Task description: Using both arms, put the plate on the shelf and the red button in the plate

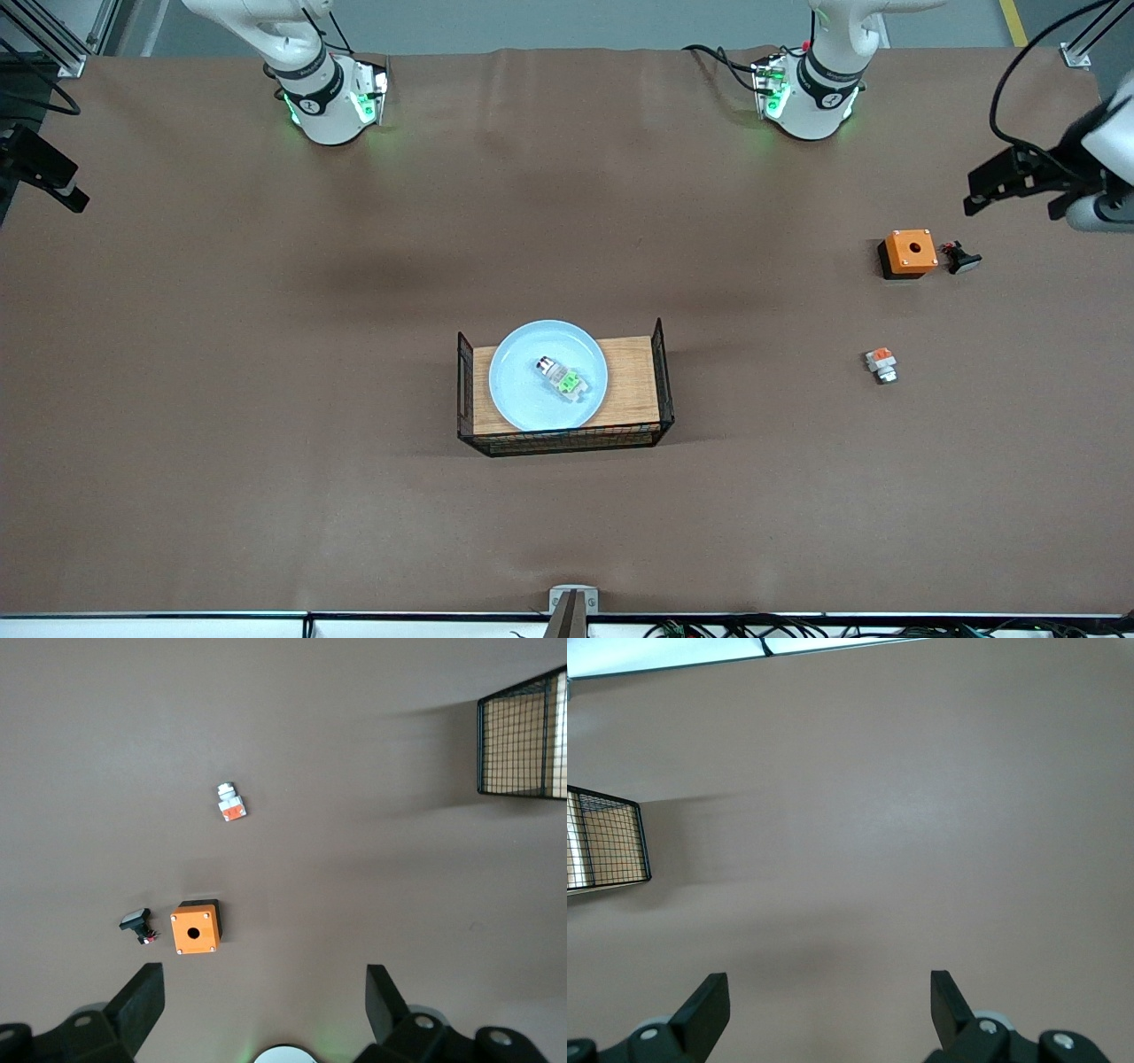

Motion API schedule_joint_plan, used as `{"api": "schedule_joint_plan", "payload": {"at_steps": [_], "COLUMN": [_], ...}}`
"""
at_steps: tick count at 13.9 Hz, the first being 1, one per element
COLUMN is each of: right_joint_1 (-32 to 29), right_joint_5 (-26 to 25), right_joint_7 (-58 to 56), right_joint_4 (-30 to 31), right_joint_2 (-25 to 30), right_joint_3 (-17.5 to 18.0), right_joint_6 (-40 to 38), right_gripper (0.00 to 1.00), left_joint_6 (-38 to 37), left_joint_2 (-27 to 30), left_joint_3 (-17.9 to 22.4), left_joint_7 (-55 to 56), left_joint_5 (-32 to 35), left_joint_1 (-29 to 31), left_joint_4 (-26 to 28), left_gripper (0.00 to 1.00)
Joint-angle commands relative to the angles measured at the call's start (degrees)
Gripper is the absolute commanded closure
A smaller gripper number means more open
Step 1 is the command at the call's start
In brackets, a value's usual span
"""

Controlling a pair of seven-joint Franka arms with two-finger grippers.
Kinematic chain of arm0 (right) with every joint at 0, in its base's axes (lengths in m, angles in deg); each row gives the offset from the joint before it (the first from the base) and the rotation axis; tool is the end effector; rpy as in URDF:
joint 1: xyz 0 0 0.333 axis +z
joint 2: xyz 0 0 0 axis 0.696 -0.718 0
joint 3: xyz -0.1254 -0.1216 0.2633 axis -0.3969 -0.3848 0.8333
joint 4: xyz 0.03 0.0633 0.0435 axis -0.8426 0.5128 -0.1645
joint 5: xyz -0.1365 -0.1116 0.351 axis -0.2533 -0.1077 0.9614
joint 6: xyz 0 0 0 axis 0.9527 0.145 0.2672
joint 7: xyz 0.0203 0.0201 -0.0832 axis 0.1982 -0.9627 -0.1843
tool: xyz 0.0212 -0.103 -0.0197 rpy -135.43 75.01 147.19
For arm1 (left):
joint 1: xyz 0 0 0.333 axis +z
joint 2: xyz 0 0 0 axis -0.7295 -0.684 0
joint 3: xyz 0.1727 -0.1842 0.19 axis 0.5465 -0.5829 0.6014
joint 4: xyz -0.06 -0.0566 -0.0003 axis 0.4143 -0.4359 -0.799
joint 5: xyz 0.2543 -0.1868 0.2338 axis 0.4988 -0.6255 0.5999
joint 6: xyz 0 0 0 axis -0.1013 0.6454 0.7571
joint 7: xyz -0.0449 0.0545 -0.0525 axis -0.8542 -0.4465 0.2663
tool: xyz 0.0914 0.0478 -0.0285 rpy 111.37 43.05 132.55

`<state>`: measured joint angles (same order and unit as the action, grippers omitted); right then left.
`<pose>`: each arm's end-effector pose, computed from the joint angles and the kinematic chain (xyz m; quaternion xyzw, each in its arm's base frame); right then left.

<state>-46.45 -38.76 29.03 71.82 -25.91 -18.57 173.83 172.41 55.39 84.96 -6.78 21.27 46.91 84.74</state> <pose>0.5120 -0.0318 0.6871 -0.9965 0.0537 -0.0641 0.0069 0.5274 -0.0459 0.6495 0.9988 -0.0411 -0.0255 0.0022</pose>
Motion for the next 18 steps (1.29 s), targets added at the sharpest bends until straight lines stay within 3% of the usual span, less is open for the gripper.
{"api": "schedule_joint_plan", "payload": {"at_steps": [1, 18], "right_joint_1": [-0.03, -0.12], "right_joint_5": [-1.03, -0.95], "right_joint_7": [-0.68, -0.24], "right_joint_4": [-0.80, -0.89], "right_joint_2": [-0.35, -0.70], "right_joint_3": [0.28, 0.20], "right_joint_6": [-0.49, -0.23], "right_gripper": [0.00, 0.00], "left_joint_6": [2.36, 2.36], "left_joint_2": [4.14, 5.55], "left_joint_3": [-0.12, -0.03], "left_joint_7": [1.15, 3.00], "left_joint_5": [-0.04, 0.14], "left_joint_1": [-0.85, -3.14], "left_joint_4": [5.20, 5.46], "left_gripper": [0.00, 0.00]}}
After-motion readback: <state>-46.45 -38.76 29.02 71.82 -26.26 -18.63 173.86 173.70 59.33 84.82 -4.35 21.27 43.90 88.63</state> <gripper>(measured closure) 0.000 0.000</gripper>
